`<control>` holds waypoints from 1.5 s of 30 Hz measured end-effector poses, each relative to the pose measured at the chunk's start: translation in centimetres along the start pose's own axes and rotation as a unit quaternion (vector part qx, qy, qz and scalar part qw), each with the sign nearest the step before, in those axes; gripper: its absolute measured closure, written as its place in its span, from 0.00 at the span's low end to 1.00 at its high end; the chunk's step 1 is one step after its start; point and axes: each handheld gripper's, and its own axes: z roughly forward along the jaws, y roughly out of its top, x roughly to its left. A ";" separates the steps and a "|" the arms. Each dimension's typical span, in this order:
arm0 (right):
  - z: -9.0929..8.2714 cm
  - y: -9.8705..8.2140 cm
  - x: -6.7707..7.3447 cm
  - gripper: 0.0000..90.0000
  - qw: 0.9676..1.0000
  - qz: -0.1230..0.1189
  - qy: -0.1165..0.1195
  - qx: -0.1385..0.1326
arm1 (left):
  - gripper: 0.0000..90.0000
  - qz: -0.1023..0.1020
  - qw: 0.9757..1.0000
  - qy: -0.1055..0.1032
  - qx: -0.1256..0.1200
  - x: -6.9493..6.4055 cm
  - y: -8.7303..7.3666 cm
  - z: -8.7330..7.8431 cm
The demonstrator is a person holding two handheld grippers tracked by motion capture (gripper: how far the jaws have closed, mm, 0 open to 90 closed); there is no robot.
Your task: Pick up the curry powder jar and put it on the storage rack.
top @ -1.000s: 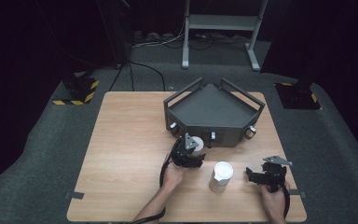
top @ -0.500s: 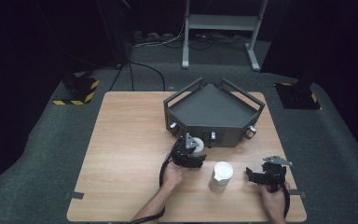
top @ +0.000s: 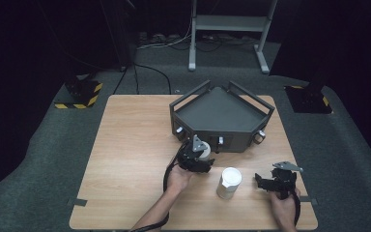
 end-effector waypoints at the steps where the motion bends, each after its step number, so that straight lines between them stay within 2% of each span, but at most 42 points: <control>1: 0.0 0.0 0.0 0.03 1.000 0.000 0.000 0.000 | 0.36 0.003 1.000 -0.001 0.001 0.0 0.3 -0.2; 6: 0.0 0.0 0.0 0.04 1.000 -0.001 0.001 -0.001 | 0.36 0.010 1.000 -0.011 0.005 0.3 1.8 -1.2; 8: 0.0 0.0 0.0 0.04 1.000 -0.001 0.001 -0.001 | 0.36 0.015 1.000 -0.021 0.015 0.5 3.2 -1.8; 9: 0.0 0.0 0.0 0.04 1.000 -0.002 0.001 -0.001 | 0.36 0.015 1.000 -0.021 0.015 0.5 3.2 -1.8; 10: 0.0 0.0 0.0 0.04 1.000 -0.002 0.001 -0.001 | 0.36 0.019 0.999 -0.027 0.018 0.7 4.1 -2.2; 13: 0.0 0.0 0.0 0.04 1.000 -0.002 0.001 -0.001 | 0.36 0.019 0.999 -0.034 0.017 1.0 4.9 -2.6; 14: 0.0 0.0 0.0 0.04 1.000 -0.002 0.001 -0.001 | 0.36 0.022 0.999 -0.041 0.015 1.3 5.8 -3.0; 18: 0.0 -0.1 0.0 0.04 1.000 -0.002 0.001 -0.001 | 0.36 0.028 0.999 -0.044 0.014 1.5 6.8 -3.5; 20: 0.0 0.0 0.0 0.04 1.000 -0.001 0.001 -0.001 | 0.36 0.033 0.998 -0.048 0.013 1.9 8.1 -3.8; 23: 0.0 0.0 0.0 0.04 1.000 -0.002 0.001 -0.001 | 0.36 0.034 0.998 -0.051 0.011 2.2 8.7 -4.0; 24: 0.0 0.0 0.0 0.04 1.000 -0.001 0.001 -0.001 | 0.36 0.035 0.998 -0.054 0.009 2.6 9.7 -4.1; 26: 0.0 -0.1 0.0 0.04 1.000 -0.001 0.002 -0.001 | 0.36 0.038 0.998 -0.055 0.009 2.8 10.1 -4.2; 32: 0.0 -0.1 0.0 0.04 1.000 -0.001 0.002 -0.001 | 0.37 0.044 0.998 -0.049 0.006 3.7 12.7 -4.0; 33: 0.0 -0.1 0.0 0.04 1.000 -0.001 0.002 -0.001 | 0.37 0.044 0.998 -0.049 0.006 3.7 12.7 -4.0; 36: 0.0 -0.1 0.0 0.04 1.000 0.000 0.002 -0.002 | 0.37 0.037 0.998 -0.045 0.010 4.5 14.1 -3.4; 45: 0.0 0.0 0.0 0.04 1.000 -0.001 0.002 -0.001 | 0.37 0.019 0.999 -0.021 0.024 5.7 16.0 -1.8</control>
